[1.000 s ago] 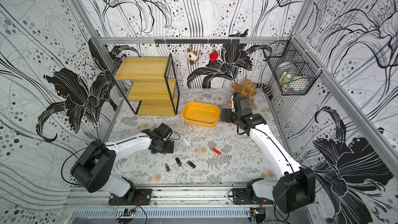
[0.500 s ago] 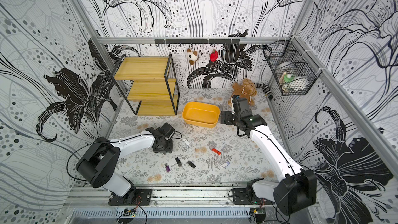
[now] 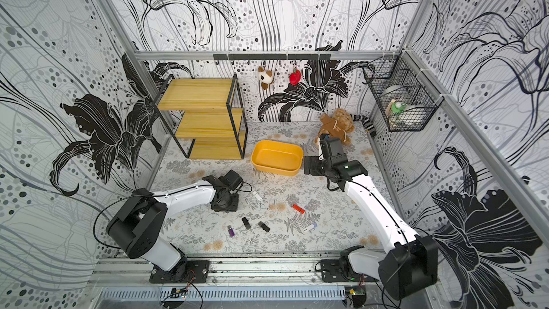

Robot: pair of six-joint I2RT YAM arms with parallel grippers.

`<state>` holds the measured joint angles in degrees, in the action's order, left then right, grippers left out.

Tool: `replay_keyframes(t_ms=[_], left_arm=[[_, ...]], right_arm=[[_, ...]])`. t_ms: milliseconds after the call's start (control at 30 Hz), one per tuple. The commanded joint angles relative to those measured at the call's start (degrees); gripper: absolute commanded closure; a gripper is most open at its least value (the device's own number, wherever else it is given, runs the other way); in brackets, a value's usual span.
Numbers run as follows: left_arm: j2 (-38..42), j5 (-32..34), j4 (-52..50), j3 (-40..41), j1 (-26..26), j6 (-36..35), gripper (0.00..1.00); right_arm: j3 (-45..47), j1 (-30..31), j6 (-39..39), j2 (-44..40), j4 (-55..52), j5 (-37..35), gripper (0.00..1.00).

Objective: Put the usb flash drive into the storage box
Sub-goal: Pick up the USB flash from the center of the board.

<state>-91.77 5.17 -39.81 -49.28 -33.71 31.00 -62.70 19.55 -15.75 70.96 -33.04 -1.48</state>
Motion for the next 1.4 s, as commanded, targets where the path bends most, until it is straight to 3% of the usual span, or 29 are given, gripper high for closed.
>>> replay_keyframes(t_ms=[0,267,500,667,733,1367], left_arm=[[-1.4,0.3,-1.2,-0.1,-0.3,0.3,0.64],[-2.1,-1.0,-0.1,-0.1,-0.4,1.0,0.71],[-3.1,-0.9,0.0,-0.7,-0.4,1.1,0.90],[-3.6,-1.1,0.3,-0.6,-0.3,1.2,0.93],[-3.7,-1.3,0.6,-0.3,-0.4,1.1,0.99],[-2.6,-1.0,1.0,0.0,-0.3,1.9,1.00]], right_arm=[[1.1,1.0,-2.2,0.0,-2.3,0.6,0.05],[2.5,3.9,-5.7,-0.5,-6.3,3.1,0.05],[6.3,10.4,-10.9,0.5,-8.3,5.3,0.05],[8.7,14.3,-11.9,1.4,-8.0,4.6,0.05],[9.7,14.9,-12.0,1.9,-7.6,5.0,0.02],[14.6,15.8,-9.5,13.3,1.2,6.2,0.14]])
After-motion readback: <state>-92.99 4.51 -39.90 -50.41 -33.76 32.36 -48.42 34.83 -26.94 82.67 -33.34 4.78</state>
